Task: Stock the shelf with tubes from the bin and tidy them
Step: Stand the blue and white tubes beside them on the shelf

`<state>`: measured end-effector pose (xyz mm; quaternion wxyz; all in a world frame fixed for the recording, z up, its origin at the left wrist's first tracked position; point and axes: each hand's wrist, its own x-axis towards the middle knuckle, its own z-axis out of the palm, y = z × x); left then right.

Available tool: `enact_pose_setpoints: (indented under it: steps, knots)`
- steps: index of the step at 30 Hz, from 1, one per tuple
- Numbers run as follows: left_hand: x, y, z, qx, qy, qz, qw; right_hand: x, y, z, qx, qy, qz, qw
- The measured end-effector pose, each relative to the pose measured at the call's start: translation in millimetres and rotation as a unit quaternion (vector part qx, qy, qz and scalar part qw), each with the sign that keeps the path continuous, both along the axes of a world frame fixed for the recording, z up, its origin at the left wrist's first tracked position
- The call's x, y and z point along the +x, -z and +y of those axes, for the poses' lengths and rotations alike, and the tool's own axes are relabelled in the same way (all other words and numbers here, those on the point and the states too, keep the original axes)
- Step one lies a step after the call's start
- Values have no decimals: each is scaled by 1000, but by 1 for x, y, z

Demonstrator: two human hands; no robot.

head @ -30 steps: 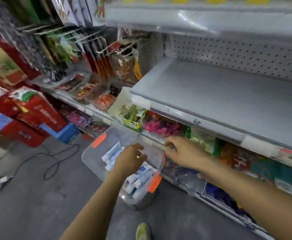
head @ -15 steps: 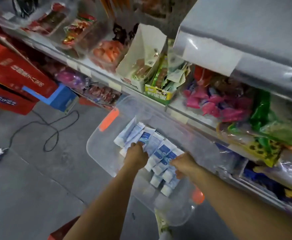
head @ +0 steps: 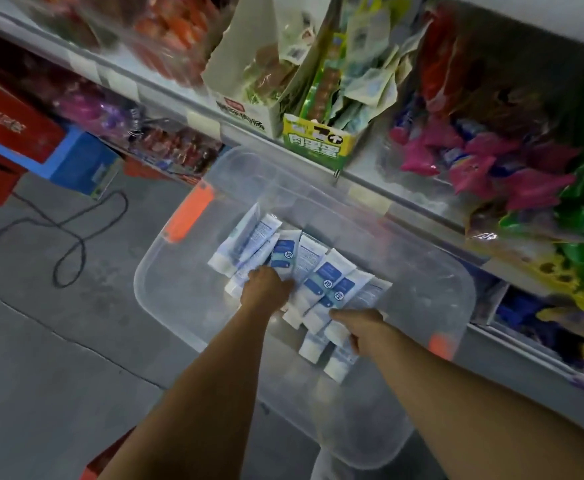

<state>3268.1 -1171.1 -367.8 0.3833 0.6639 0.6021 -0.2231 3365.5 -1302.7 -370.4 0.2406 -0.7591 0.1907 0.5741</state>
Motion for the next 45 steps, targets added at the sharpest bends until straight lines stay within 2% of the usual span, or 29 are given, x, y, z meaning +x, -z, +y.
enact_pose_setpoints:
  steps: [2,5,7,12,15,18,20,22,24,29,32,36,42,45]
  knots:
    - [3,-8,-1,-62,-92,-44,993,3,-9,-2,7,8,23,1000]
    - [7,-37,-8,-154,-247,-98,952,6,-30,-2,31,75,50,995]
    - [6,-58,-20,-179,-278,-122,936,8,-49,-4,58,105,64,991]
    - [10,-128,-67,-177,-319,-232,902,19,-106,-35,143,10,3,990]
    - [19,-170,-107,-153,-324,-291,887,30,-148,-58,212,-4,-34,977]
    - [31,-209,-151,-111,-305,-341,882,47,-191,-90,246,-21,-62,967]
    - [41,-237,-190,-93,-296,-369,876,63,-225,-129,290,-61,-112,949]
    - [52,-262,-233,-87,-300,-409,858,77,-253,-172,333,-128,-183,916]
    - [66,-288,-276,-70,-279,-435,853,92,-285,-219,398,-172,-232,871]
    - [111,-353,-385,-85,-225,-531,812,135,-358,-333,460,-205,-277,818]
    - [133,-381,-436,-84,-188,-574,793,157,-401,-395,491,-189,-283,802]
    - [156,-424,-489,-80,-120,-602,785,176,-445,-457,488,-166,-338,787]
    - [191,-475,-530,-49,-11,-612,789,205,-493,-518,500,-129,-404,755]
    - [213,-498,-542,-29,49,-622,781,218,-514,-536,499,-96,-413,756]
